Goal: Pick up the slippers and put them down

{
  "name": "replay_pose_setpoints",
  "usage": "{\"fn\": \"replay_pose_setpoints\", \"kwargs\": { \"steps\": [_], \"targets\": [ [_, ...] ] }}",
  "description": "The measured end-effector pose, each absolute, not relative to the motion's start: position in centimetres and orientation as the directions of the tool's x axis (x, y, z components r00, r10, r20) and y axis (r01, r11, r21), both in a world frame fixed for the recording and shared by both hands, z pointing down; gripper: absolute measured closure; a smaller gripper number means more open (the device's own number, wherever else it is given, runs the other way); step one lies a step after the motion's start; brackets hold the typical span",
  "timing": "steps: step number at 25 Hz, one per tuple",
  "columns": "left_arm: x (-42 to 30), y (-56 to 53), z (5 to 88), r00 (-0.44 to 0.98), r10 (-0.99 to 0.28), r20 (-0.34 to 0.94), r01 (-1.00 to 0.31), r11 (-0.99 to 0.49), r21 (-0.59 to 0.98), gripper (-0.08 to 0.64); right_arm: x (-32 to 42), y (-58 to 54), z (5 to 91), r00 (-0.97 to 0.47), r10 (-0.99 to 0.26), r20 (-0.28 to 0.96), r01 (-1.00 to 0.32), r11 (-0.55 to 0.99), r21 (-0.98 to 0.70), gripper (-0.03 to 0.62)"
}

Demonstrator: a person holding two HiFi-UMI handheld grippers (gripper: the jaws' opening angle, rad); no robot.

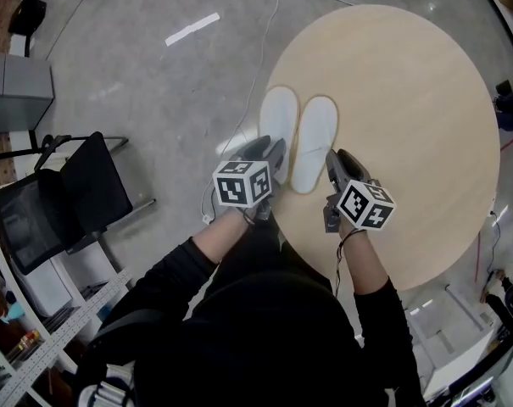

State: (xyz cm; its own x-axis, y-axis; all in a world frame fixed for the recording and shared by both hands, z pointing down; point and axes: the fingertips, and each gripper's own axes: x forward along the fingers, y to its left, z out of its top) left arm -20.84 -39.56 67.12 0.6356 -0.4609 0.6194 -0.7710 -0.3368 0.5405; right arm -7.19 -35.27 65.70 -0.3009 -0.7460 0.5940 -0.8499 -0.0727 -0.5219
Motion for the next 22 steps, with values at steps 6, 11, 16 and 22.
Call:
{"fn": "replay_pose_setpoints", "kwargs": {
  "steps": [6,11,16,22],
  "targets": [
    [-18.9,-41.5,70.0,0.630,-0.412,0.658,-0.776,-0.354,0.522,0.416,-7.3,-38.1,69.1,-0.317,-0.711,0.627,-0.849,-0.081,-0.521,0.491],
    [-18.3,-41.9,71.2,0.622,-0.373,0.689,-0.781,-0.368,0.505,0.417,-8.0,-38.7,71.0,-0.324,-0.679,0.659,-0.855,-0.089,-0.512,0.491],
    [-18.5,-41.8,72.7,0.613,-0.353,0.707,-0.787,-0.354,0.505,0.520,-7.9,-38.9,71.8,-0.335,-0.680,0.652,-0.840,-0.099,-0.534,0.543],
    [-18.6,-41.8,72.0,0.646,-0.350,0.678,-0.762,-0.350,0.545,0.527,-8.0,-38.8,70.7,-0.344,-0.688,0.639,-0.827,-0.100,-0.553,0.561]
  ]
}}
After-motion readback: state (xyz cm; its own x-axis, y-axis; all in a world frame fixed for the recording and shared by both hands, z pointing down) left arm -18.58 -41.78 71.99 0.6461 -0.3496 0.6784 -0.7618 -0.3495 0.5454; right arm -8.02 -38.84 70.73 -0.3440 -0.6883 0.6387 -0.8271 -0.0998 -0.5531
